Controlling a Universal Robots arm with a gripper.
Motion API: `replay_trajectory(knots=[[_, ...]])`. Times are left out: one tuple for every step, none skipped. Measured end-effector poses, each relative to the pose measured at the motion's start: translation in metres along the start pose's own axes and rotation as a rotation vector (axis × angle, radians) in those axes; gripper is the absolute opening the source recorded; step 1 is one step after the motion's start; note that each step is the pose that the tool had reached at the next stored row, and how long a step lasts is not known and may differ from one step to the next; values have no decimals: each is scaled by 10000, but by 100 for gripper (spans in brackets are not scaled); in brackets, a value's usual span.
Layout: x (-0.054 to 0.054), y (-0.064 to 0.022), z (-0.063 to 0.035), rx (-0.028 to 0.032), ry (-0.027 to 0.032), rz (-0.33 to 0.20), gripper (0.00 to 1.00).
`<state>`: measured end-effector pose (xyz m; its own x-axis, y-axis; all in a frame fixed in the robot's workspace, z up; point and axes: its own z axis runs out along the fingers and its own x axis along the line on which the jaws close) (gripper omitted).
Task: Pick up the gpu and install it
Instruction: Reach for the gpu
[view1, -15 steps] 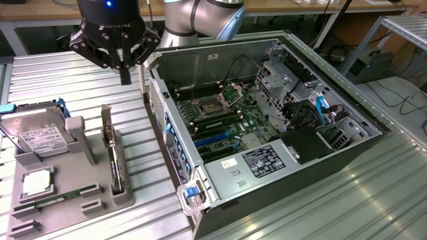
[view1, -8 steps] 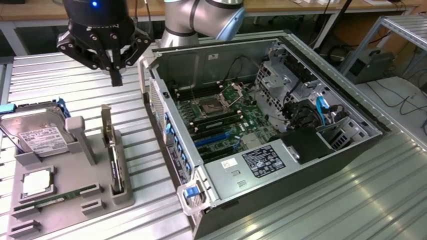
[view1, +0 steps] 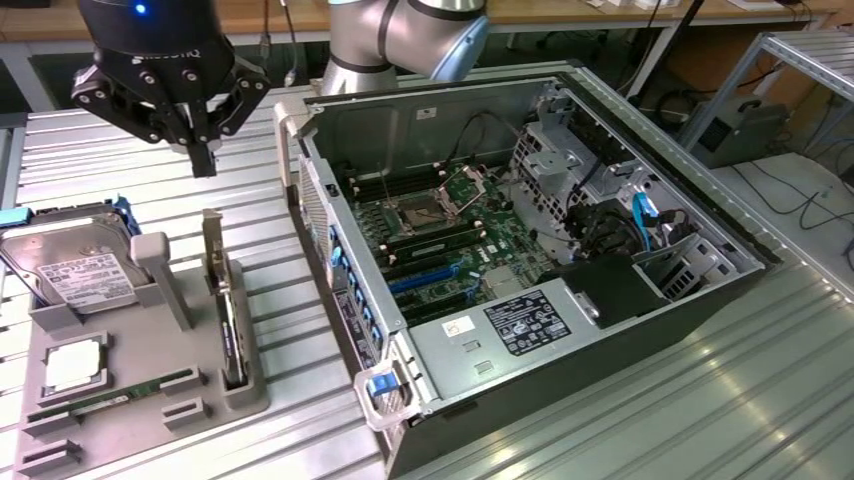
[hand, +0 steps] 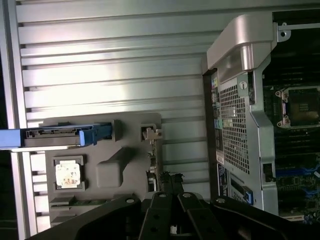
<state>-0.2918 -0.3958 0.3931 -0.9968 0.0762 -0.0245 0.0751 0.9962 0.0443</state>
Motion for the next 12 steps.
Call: replay_trajectory(knots=[[10, -1, 0, 0, 0, 1, 11], [12, -1, 0, 0, 0, -1, 11], [12, -1, 0, 0, 0, -2, 11], [12, -1, 0, 0, 0, -1, 11], [14, -1, 0, 0, 0, 0, 11], [25, -2, -1, 0, 0, 2, 11], [33, -2, -1, 0, 0, 0, 11], [40, -3, -1, 0, 0, 0, 11], [41, -3, -1, 0, 0, 0, 11], [41, -3, -1, 0, 1, 0, 11], [41, -3, -1, 0, 0, -1, 11], [41, -3, -1, 0, 0, -1, 11]])
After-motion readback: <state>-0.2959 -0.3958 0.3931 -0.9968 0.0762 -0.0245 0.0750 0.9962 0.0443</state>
